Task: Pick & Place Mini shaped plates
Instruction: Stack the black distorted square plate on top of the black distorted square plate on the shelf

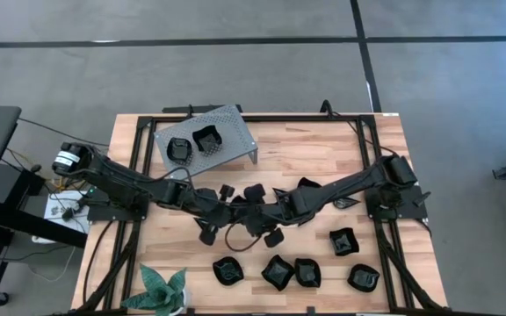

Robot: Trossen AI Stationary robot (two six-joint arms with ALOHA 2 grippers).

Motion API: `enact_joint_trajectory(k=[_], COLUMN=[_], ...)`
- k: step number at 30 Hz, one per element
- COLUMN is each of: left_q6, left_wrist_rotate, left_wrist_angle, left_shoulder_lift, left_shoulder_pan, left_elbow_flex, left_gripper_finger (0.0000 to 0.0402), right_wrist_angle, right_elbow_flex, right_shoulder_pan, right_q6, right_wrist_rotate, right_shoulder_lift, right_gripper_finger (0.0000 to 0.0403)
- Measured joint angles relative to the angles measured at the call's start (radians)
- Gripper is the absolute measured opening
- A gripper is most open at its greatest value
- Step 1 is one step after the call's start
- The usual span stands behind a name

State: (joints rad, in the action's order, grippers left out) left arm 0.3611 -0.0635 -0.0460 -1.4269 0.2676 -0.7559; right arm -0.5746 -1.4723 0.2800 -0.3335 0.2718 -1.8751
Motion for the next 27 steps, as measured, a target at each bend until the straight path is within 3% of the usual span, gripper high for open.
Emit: enact_joint_trajectory(k=[3,7,10,13,15,18,20,24,27], left_q6=[0.001,0.003,-0.002,0.006,-0.001,-0.061,-0.083,-0.082,-0.079], left_wrist_rotate=[-0.108,-0.258,-0.413,-0.569,-0.561,-0.406,-0.356,-0.356,-0.419], left_wrist_angle=[-0.003,-0.018,0.013,0.004,0.013,0.032,0.043,0.054,0.077], left_shoulder_lift=[0.007,0.035,0.074,0.142,0.196,0.229,0.232,0.222,0.222], left_shoulder_pan=[0.000,-0.007,-0.007,-0.013,-0.027,-0.047,-0.043,-0.041,-0.049], left_elbow_flex=[0.000,-0.007,-0.021,-0.045,-0.049,-0.049,-0.047,-0.047,-0.047], left_gripper_finger=[0.0007,0.0008,0.0010,0.0007,0.0007,0.0007,0.0006,0.0007,0.0007], right_wrist_angle=[-0.055,-0.180,-0.369,-0.503,-0.524,-0.507,-0.476,-0.477,-0.480], right_elbow_flex=[0.000,-0.007,0.002,0.001,0.000,0.001,-0.001,0.000,0.000], right_shoulder_pan=[0.024,0.065,0.096,0.114,0.118,0.122,0.128,0.144,0.148], right_q6=[0.052,0.117,0.228,0.407,0.488,0.506,0.497,0.496,0.502], right_wrist_rotate=[0.051,0.262,0.422,0.495,0.543,0.544,0.520,0.508,0.500], right_shoulder_lift=[0.001,0.030,0.052,0.079,0.093,0.098,0.098,0.090,0.088], right_gripper_finger=[0.0173,0.0181,0.0185,0.0187,0.0187,0.0183,0.0180,0.0178,0.0180])
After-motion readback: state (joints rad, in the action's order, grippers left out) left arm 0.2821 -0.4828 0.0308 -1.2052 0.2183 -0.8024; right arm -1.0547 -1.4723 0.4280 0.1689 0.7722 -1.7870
